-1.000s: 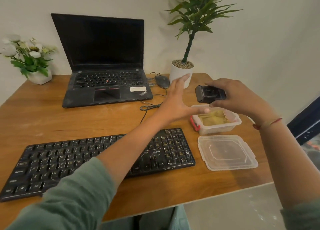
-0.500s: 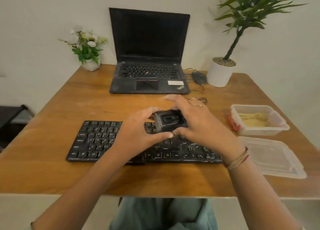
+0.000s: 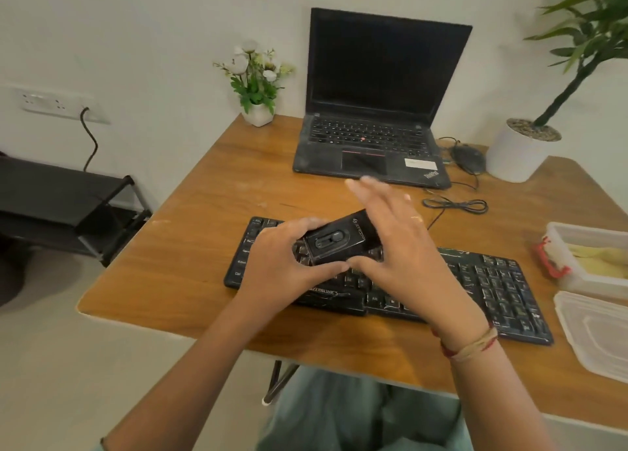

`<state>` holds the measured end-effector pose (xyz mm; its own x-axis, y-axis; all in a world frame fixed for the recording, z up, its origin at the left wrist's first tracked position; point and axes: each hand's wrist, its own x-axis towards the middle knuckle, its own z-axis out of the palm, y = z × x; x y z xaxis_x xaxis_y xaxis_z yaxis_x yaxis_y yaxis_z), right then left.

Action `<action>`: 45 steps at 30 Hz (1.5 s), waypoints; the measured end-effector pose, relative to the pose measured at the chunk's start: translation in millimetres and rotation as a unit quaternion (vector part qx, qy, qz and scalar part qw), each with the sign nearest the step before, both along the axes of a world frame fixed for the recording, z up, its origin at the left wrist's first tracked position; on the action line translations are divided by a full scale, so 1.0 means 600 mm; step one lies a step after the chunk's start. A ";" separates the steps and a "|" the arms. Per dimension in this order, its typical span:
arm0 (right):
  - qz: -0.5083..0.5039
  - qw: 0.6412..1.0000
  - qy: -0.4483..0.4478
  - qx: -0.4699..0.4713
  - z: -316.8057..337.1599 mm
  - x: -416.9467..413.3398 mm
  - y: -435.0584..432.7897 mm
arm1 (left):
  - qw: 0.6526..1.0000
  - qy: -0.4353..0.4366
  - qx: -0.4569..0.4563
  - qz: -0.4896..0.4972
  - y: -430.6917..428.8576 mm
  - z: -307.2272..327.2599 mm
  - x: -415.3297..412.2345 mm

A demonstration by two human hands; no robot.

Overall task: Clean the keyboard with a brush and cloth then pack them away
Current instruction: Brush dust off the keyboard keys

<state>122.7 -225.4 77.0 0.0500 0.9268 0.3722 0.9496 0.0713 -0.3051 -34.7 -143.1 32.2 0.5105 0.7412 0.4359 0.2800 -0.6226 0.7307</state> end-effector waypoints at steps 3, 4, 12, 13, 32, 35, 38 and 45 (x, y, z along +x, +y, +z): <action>-0.051 0.954 0.293 0.026 0.004 -0.007 -0.012 | 0.998 -0.049 -0.022 0.040 -0.009 -0.005 0.001; -0.065 0.897 0.435 0.039 0.003 -0.013 -0.015 | 0.997 -0.057 -0.022 0.048 -0.012 -0.005 0.005; -0.111 0.664 0.733 0.103 -0.028 -0.064 -0.006 | 0.996 -0.038 0.055 0.067 -0.036 -0.009 0.042; -0.115 0.664 0.730 0.113 -0.028 -0.064 -0.005 | 0.994 -0.036 0.070 0.071 -0.037 -0.009 0.044; -0.060 0.601 0.791 0.098 -0.023 -0.041 -0.010 | 0.980 -0.047 0.179 0.067 -0.028 0.001 0.075; -0.042 0.572 0.818 0.045 -0.021 -0.033 -0.018 | 0.980 -0.029 0.186 0.058 -0.029 -0.002 0.075; -0.053 0.583 0.811 0.001 -0.027 -0.031 -0.028 | 0.985 0.004 0.169 0.038 -0.029 -0.006 0.067; -0.113 0.626 0.771 0.043 -0.048 -0.026 -0.041 | 0.982 0.164 -0.007 -0.097 0.048 -0.003 -0.055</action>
